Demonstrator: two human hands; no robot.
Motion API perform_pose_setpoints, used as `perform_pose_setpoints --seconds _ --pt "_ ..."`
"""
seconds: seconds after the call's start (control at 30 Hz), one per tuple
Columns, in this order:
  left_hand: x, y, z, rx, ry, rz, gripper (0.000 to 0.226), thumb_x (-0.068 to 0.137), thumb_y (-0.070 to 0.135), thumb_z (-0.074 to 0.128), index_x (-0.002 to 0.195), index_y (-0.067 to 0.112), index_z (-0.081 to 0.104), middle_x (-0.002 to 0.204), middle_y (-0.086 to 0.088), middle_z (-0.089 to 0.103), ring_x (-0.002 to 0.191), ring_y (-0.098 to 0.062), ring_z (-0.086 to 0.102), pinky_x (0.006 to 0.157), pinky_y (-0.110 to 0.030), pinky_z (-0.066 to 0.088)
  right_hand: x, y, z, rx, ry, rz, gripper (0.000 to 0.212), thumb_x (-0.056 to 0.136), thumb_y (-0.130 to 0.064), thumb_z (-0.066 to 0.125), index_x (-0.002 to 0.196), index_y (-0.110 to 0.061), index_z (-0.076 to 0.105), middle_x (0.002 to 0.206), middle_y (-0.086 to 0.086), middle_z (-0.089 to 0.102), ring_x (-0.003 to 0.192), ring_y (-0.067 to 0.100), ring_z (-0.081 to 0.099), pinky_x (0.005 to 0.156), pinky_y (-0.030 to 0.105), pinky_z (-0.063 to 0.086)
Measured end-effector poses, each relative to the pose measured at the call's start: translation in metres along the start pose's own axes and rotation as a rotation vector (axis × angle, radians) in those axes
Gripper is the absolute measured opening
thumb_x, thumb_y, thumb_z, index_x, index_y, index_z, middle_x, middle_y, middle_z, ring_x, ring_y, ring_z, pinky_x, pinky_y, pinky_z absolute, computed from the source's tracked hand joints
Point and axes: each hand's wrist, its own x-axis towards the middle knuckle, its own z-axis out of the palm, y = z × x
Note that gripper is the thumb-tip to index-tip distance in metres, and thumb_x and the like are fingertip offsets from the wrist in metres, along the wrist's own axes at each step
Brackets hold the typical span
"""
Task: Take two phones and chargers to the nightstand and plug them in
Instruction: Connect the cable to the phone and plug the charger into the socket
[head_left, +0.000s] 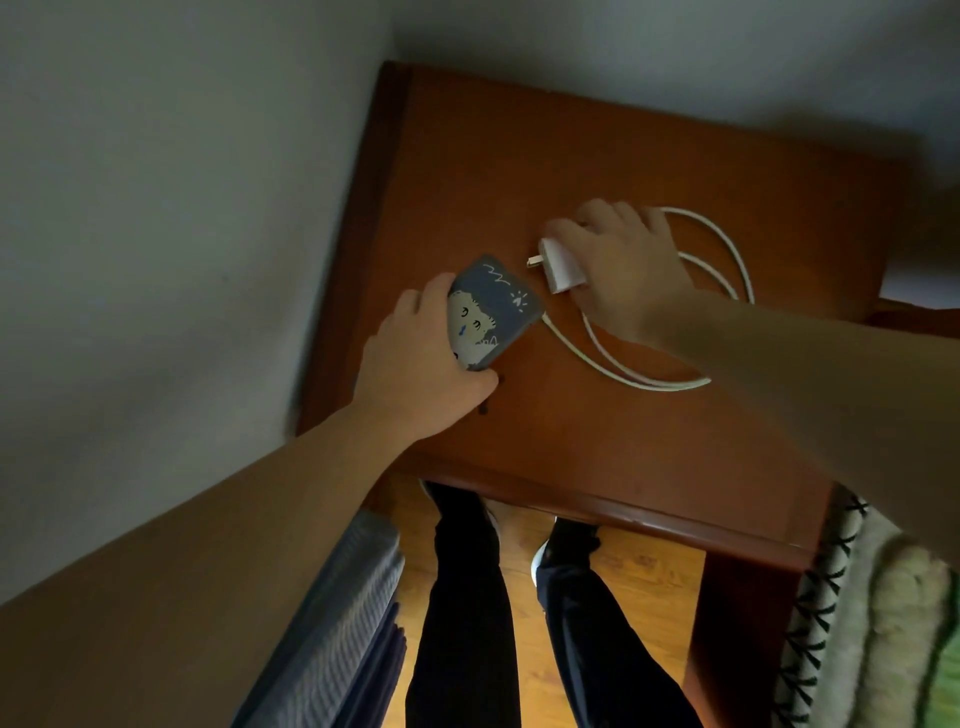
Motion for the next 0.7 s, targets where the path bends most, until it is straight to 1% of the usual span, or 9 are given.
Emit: perform_pose_setpoints --seconds 0.2,0.23,0.3,0.37,0.4,0.47,0.57,0.63,0.7 --pt "-0.006 -0.004 0.006 -0.030 0.026 -0.020 0.098 0.066 0.040 0.081 0.146 0.023 0.028 0.127 -0.007 0.047 0.116 -0.027 0.050 0.094 -0.053 0.048 -0.014 -0.013 0.012 0.131 0.105 0.090 0.064 0.082 -0.019 0.062 0.142 -0.018 0.040 0.146 0.010 0.043 0.134 0.032 0.036 0.107 0.051 0.025" --pt "-0.007 -0.005 0.006 -0.036 0.030 -0.022 0.097 0.066 0.039 0.081 0.146 0.023 0.028 0.127 -0.007 0.047 0.115 -0.027 0.051 0.093 -0.053 0.048 -0.020 -0.016 0.012 0.139 0.152 0.087 0.059 0.081 -0.023 0.063 0.137 -0.016 0.046 0.141 0.012 0.046 0.130 0.033 0.040 0.104 0.050 0.028" --pt "-0.010 -0.007 0.007 -0.046 0.040 -0.032 0.096 0.066 0.038 0.081 0.145 0.023 0.029 0.127 -0.007 0.048 0.114 -0.028 0.051 0.093 -0.053 0.048 -0.033 -0.022 0.014 0.141 0.252 0.051 0.033 0.082 -0.033 0.062 0.110 -0.016 0.062 0.114 0.010 0.060 0.109 0.030 0.054 0.093 0.047 0.034" --pt "-0.014 -0.008 0.009 -0.059 0.052 -0.045 0.096 0.066 0.038 0.080 0.146 0.023 0.029 0.127 -0.008 0.048 0.114 -0.029 0.051 0.093 -0.053 0.048 -0.044 -0.027 0.018 0.104 0.194 0.024 0.027 0.084 -0.044 0.058 0.084 -0.018 0.064 0.085 0.002 0.063 0.086 0.025 0.059 0.082 0.041 0.033" --pt "-0.016 -0.008 0.010 -0.065 0.056 -0.049 0.096 0.066 0.038 0.080 0.146 0.023 0.029 0.127 -0.008 0.048 0.114 -0.029 0.051 0.094 -0.053 0.048 -0.049 -0.029 0.020 0.060 0.118 0.021 0.030 0.085 -0.048 0.057 0.082 -0.019 0.064 0.081 0.001 0.063 0.082 0.024 0.059 0.080 0.040 0.032" --pt "-0.021 -0.010 0.012 -0.078 0.061 -0.048 0.095 0.066 0.037 0.080 0.145 0.023 0.030 0.125 -0.007 0.048 0.114 -0.028 0.051 0.094 -0.052 0.047 -0.055 -0.036 0.026 -0.007 0.000 0.047 0.026 0.088 -0.042 0.055 0.088 -0.017 0.063 0.086 0.003 0.064 0.085 0.026 0.058 0.081 0.040 0.030" --pt "-0.028 -0.013 0.015 -0.094 0.074 -0.043 0.093 0.065 0.036 0.080 0.144 0.024 0.031 0.121 -0.005 0.048 0.111 -0.028 0.052 0.092 -0.052 0.048 -0.063 -0.044 0.030 -0.019 -0.030 0.052 0.017 0.093 -0.026 0.048 0.093 -0.015 0.060 0.092 0.006 0.064 0.086 0.028 0.057 0.078 0.038 0.030" --pt "-0.032 -0.014 0.016 -0.089 0.087 -0.038 0.094 0.065 0.035 0.080 0.144 0.024 0.031 0.119 -0.003 0.047 0.111 -0.027 0.052 0.092 -0.053 0.049 -0.072 -0.046 0.026 0.195 0.010 0.082 0.016 0.095 -0.025 0.045 0.095 -0.013 0.056 0.086 0.005 0.063 0.078 0.026 0.059 0.071 0.035 0.034" --pt "-0.035 -0.013 0.015 -0.088 0.096 -0.027 0.095 0.064 0.035 0.081 0.144 0.024 0.031 0.115 0.001 0.043 0.110 -0.026 0.052 0.092 -0.053 0.049 -0.081 -0.045 0.012 0.544 0.010 0.171 0.014 0.098 -0.026 0.045 0.099 -0.014 0.052 0.073 0.002 0.062 0.059 0.019 0.058 0.053 0.032 0.041"
